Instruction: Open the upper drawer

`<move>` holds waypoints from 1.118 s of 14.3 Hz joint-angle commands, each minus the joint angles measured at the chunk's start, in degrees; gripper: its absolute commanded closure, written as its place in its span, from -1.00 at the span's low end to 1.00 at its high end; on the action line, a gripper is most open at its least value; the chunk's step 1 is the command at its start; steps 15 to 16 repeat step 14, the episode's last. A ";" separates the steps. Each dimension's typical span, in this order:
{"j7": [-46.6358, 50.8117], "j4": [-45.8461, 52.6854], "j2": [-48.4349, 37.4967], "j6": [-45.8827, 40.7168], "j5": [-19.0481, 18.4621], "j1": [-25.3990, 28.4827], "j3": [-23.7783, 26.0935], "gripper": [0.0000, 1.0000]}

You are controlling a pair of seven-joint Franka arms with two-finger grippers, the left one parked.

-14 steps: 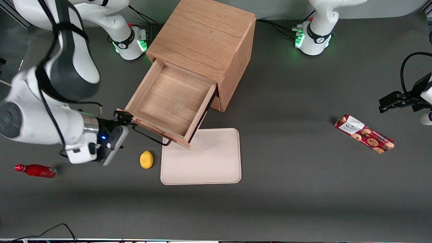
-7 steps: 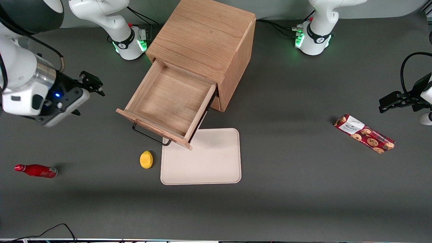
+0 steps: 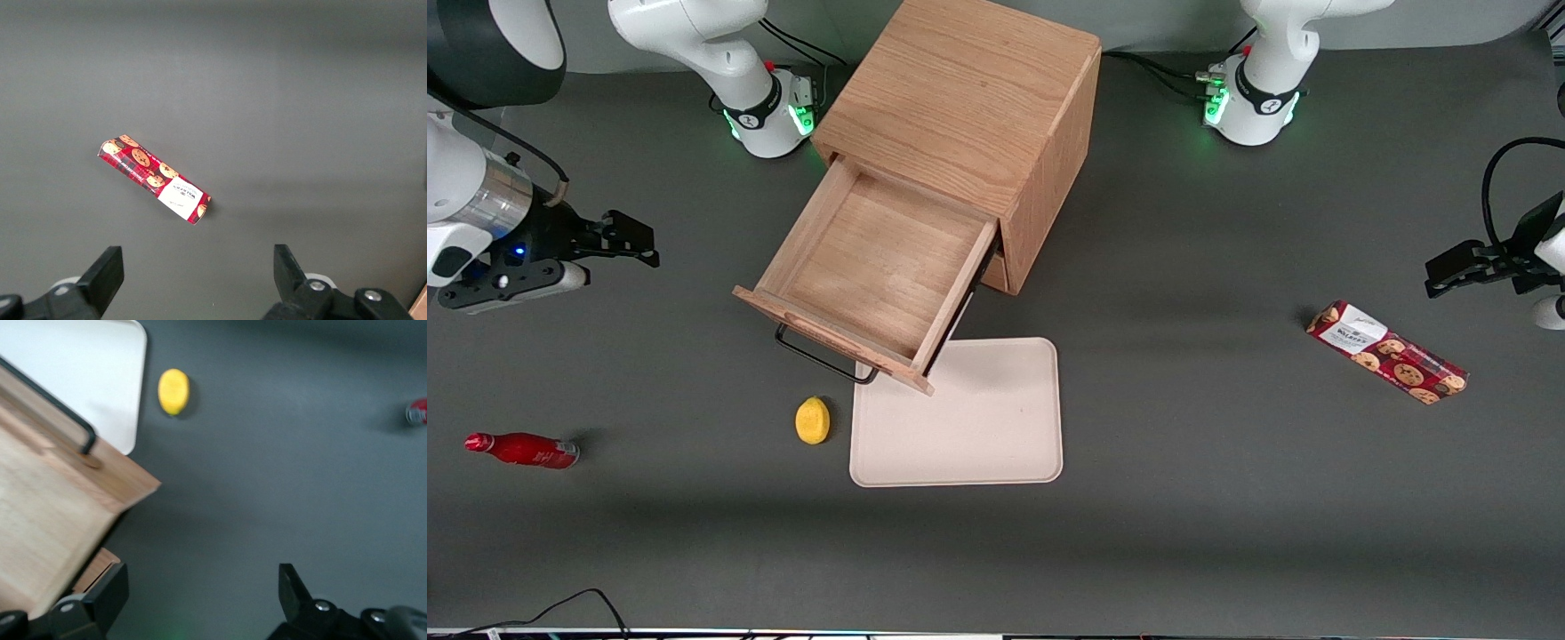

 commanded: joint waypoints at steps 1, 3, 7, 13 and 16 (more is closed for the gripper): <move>1.86 -1.67 -0.86 2.04 -1.65 -3.51 0.45 -1.00; 1.77 -0.08 0.11 2.04 -1.66 -5.96 0.88 -1.00; 2.03 3.60 2.74 1.78 -1.66 -9.83 2.46 -1.00; 2.03 8.71 6.62 1.69 -4.21 -10.99 4.05 -1.00; 1.86 8.71 6.62 1.69 -4.21 -10.99 4.05 -1.00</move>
